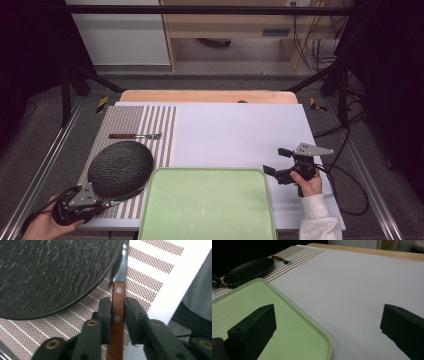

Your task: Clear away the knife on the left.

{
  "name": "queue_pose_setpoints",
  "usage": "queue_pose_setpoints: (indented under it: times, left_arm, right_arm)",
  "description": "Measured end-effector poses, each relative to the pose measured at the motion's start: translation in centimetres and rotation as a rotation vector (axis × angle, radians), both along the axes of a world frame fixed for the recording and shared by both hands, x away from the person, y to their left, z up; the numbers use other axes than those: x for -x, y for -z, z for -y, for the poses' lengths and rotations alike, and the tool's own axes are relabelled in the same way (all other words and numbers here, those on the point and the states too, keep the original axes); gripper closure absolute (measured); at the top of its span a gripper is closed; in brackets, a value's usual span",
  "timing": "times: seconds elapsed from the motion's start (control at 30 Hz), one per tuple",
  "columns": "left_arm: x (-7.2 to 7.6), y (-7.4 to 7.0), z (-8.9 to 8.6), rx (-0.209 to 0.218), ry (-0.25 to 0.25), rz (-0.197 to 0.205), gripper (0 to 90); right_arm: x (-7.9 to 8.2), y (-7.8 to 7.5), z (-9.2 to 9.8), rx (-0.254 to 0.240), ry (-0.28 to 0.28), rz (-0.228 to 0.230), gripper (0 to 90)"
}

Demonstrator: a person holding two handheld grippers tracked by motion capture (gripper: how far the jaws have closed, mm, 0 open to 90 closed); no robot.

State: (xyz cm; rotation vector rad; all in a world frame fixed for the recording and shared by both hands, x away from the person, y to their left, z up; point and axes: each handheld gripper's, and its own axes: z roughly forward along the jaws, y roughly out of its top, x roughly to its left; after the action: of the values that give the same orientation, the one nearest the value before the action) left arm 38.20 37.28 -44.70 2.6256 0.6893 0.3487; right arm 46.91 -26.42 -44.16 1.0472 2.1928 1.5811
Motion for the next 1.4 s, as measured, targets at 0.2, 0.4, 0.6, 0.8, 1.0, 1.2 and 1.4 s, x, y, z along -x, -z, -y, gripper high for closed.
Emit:
queue_pose_setpoints:
  times: [0.2, 0.4, 0.6, 0.8, 1.0, 1.2, 1.4]
  left_arm:
    - [-0.6, 0.1, 0.5, 0.008, -0.009, -0.047, 70.7]
    - [-0.4, 0.1, 0.8, -0.011, -0.005, -0.048, 75.2]
    - [-0.6, 0.0, 0.9, -0.024, 0.013, -0.058, 76.9]
    - [-0.6, 0.0, 0.9, -0.022, 0.018, -0.056, 77.1]
    - [-0.3, -0.3, 1.0, -0.01, 0.021, -0.055, 77.1]
    - [0.3, -0.8, 1.1, 0.002, 0.027, -0.045, 77.1]
    - [0.8, -1.2, 1.3, 0.009, 0.038, -0.03, 77.1]
  right_arm:
    - [0.0, 0.0, 0.0, 0.003, -0.001, -0.001, 0.9]
    - [0.0, 0.0, 0.0, 0.003, 0.0, -0.001, 0.9]
    - [0.0, 0.0, 0.0, 0.002, 0.0, -0.002, 0.9]
    - [0.0, 0.0, 0.0, 0.001, 0.0, -0.002, 0.9]
    - [0.0, 0.0, 0.0, 0.002, 0.0, -0.001, 0.9]
    - [0.0, 0.0, 0.0, 0.003, 0.001, -0.002, 0.9]
    - [0.0, 0.0, 0.0, 0.002, 0.001, -0.002, 0.8]
